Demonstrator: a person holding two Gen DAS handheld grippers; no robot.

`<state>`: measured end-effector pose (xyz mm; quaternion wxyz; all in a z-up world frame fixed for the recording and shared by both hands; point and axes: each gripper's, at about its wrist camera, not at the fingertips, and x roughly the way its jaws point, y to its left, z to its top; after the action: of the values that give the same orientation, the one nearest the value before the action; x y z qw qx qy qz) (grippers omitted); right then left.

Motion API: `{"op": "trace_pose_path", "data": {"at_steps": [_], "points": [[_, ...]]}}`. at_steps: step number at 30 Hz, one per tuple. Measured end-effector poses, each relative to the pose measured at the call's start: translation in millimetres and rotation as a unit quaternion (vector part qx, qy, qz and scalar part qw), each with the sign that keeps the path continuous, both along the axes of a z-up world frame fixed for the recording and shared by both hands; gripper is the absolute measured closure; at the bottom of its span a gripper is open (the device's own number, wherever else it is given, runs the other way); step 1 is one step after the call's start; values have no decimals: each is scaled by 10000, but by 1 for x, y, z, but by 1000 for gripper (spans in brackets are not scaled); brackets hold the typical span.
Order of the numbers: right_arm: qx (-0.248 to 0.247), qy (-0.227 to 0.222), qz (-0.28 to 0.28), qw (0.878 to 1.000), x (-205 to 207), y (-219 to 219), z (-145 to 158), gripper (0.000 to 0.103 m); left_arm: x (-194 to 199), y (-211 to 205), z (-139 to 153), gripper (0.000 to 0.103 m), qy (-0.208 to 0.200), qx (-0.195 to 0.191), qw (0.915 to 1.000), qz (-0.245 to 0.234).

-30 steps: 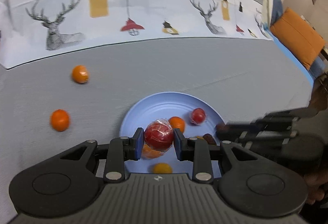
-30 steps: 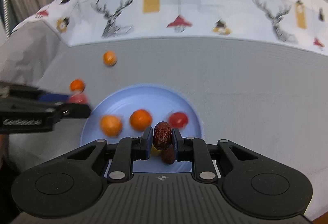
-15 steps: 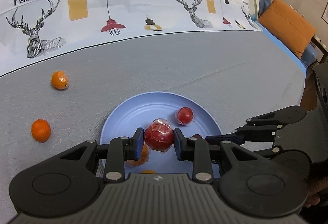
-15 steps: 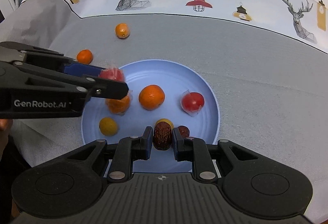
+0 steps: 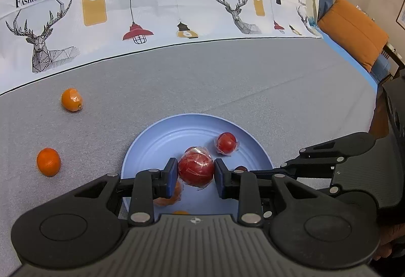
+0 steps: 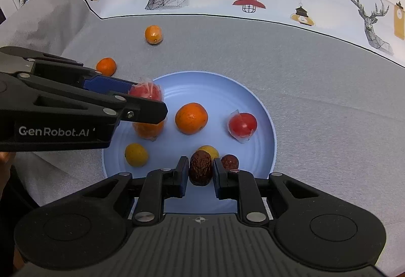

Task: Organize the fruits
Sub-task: 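Open the left tool releasing the red fruit while the right tool releases the date into the plate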

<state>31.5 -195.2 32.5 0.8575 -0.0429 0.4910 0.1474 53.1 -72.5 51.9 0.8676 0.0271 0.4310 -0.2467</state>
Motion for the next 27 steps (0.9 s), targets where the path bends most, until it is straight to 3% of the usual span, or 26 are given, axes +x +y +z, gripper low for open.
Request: {"op": "trace_pose_path", "data": {"at_steps": [22,24,26,27], "points": [[148,-69,-21,9999,0,-1,1,82,2,0,-1,67,155,-199,9997,-27],[162,-97,-91,9998,1,-2,3,73,4,2,-2,59,266,-306,9992,20],[162,-170,-197,9995,1,-5,5,58,4,4,1,56,185,-285,9994,104],[173,-195,-246,9994,2,-6,6,58,5,6,2,56,164,-299,9993,147]]}}
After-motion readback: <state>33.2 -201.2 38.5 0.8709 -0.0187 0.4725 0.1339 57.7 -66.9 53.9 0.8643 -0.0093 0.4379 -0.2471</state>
